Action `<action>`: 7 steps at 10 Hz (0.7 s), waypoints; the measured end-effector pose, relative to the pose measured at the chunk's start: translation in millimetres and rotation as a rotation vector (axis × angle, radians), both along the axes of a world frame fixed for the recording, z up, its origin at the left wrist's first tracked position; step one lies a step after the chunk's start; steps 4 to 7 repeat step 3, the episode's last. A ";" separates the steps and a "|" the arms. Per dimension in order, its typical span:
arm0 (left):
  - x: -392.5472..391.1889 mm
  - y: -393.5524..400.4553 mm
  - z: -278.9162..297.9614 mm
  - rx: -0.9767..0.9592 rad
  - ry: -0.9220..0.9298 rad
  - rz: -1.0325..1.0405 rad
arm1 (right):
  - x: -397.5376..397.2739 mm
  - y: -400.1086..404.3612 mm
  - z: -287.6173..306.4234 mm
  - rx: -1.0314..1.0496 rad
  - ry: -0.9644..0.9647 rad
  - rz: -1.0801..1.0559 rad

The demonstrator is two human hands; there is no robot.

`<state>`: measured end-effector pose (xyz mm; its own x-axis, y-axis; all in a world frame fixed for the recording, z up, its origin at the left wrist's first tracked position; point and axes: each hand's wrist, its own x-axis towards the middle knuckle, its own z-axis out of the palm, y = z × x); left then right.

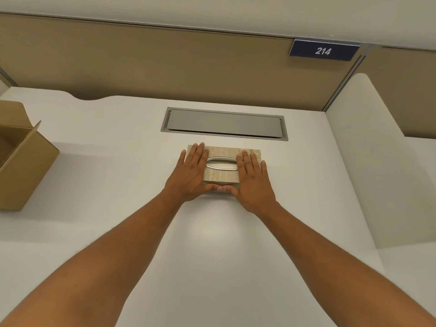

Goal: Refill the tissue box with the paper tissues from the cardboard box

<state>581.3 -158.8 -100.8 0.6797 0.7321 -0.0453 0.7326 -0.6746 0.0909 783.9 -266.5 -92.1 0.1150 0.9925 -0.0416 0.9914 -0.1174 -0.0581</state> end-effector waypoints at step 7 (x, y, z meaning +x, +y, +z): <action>-5.0 -3.2 1.6 0.117 -0.102 -0.011 | 3.5 0.5 0.4 0.036 0.122 -0.047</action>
